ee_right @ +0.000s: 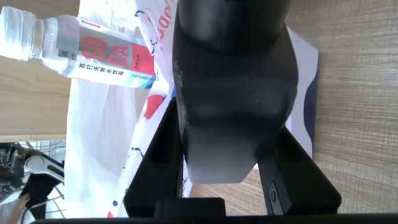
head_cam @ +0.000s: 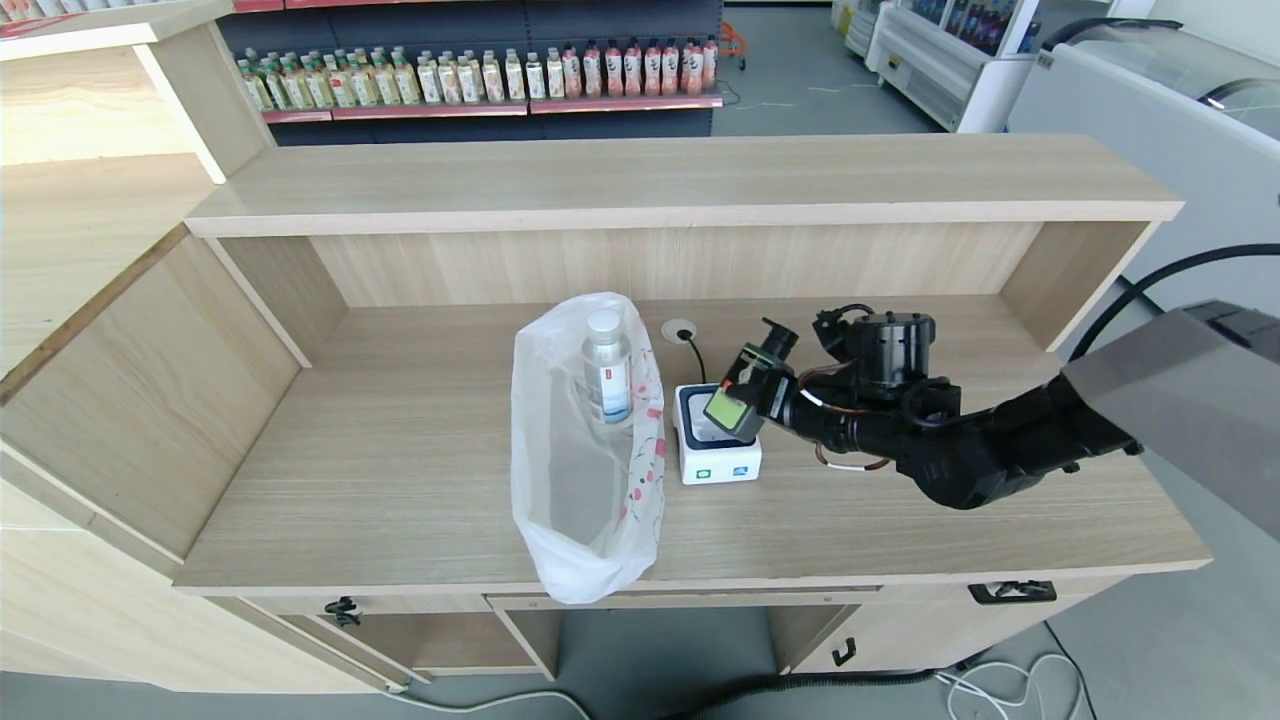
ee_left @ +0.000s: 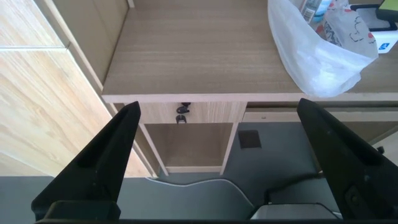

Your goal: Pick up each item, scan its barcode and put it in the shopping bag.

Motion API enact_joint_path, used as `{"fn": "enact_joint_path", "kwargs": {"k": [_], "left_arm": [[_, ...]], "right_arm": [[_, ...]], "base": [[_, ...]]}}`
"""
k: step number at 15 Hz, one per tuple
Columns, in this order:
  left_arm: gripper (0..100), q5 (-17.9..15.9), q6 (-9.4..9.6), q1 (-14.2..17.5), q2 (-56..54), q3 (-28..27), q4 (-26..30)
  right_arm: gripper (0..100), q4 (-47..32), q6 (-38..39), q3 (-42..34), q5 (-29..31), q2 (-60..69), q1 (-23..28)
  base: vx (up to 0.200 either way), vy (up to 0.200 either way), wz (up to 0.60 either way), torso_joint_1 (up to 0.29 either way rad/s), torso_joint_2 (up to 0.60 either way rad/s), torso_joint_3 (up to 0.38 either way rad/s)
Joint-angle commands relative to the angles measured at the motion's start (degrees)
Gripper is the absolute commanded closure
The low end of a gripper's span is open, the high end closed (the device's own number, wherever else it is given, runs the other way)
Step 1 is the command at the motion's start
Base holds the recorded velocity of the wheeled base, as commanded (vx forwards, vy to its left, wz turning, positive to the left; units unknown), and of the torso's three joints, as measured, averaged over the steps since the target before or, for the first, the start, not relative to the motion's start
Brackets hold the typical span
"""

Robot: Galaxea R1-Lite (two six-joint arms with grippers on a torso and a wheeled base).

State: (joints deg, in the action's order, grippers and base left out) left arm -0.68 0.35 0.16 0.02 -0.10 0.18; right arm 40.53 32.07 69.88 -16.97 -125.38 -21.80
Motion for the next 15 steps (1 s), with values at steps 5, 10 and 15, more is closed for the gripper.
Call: {"fn": "enact_joint_path", "kwargs": {"k": [5, 10, 15], "left_arm": [[0, -0.02, 0.0, 0.02, -0.02, 0.01, -0.01], [0, -0.02, 0.0, 0.02, -0.02, 0.01, -0.01], [0, -0.02, 0.0, 0.02, -0.02, 0.01, -0.01]], "right_arm": [[100, 0.16, -0.17, 5.27, 0.45, -4.87, -1.58], [100, 0.16, -0.34, 5.62, 0.53, -5.84, -1.49], [100, 0.25, -0.87, 5.62, 0.53, -5.23, -1.41]], "base": [[0.0, 0.0, 0.0, 0.0, 0.0, 0.0], [0.0, 0.0, 0.0, 0.0, 0.0, 0.0], [0.0, 0.0, 0.0, 0.0, 0.0, 0.0]]}}
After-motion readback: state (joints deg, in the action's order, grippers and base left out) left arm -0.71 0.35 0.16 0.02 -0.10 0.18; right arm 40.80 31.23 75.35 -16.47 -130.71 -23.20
